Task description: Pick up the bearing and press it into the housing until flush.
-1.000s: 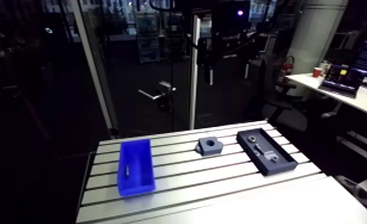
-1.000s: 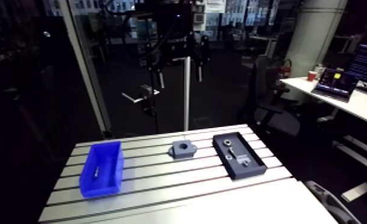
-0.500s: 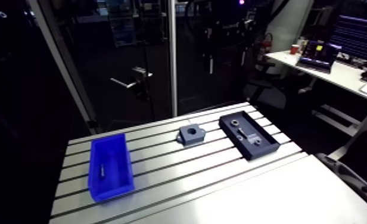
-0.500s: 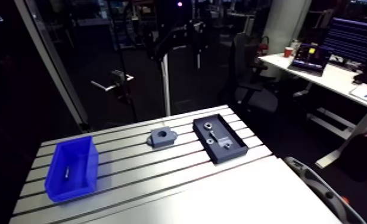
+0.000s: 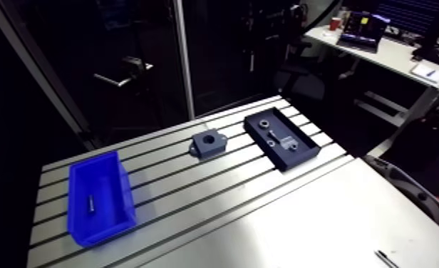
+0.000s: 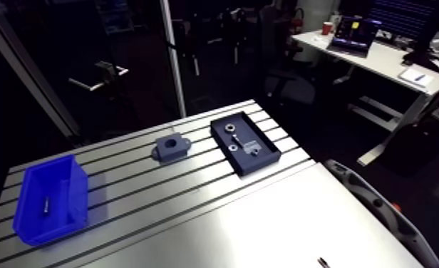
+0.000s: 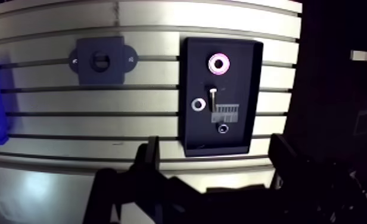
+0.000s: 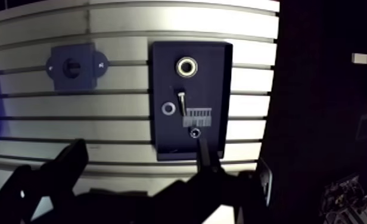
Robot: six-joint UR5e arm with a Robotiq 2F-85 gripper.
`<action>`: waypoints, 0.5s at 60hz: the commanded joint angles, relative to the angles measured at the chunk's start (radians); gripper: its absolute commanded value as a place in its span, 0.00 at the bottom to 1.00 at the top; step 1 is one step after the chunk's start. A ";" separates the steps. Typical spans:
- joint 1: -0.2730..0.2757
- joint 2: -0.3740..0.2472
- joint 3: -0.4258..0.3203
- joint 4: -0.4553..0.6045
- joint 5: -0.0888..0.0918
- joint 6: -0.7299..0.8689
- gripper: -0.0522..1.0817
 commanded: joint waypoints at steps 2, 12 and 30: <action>-0.061 0.130 -0.030 -0.081 0.010 -0.033 0.05; -0.061 0.157 -0.040 -0.091 0.011 -0.020 0.05; -0.060 0.198 -0.041 -0.126 0.028 -0.008 0.05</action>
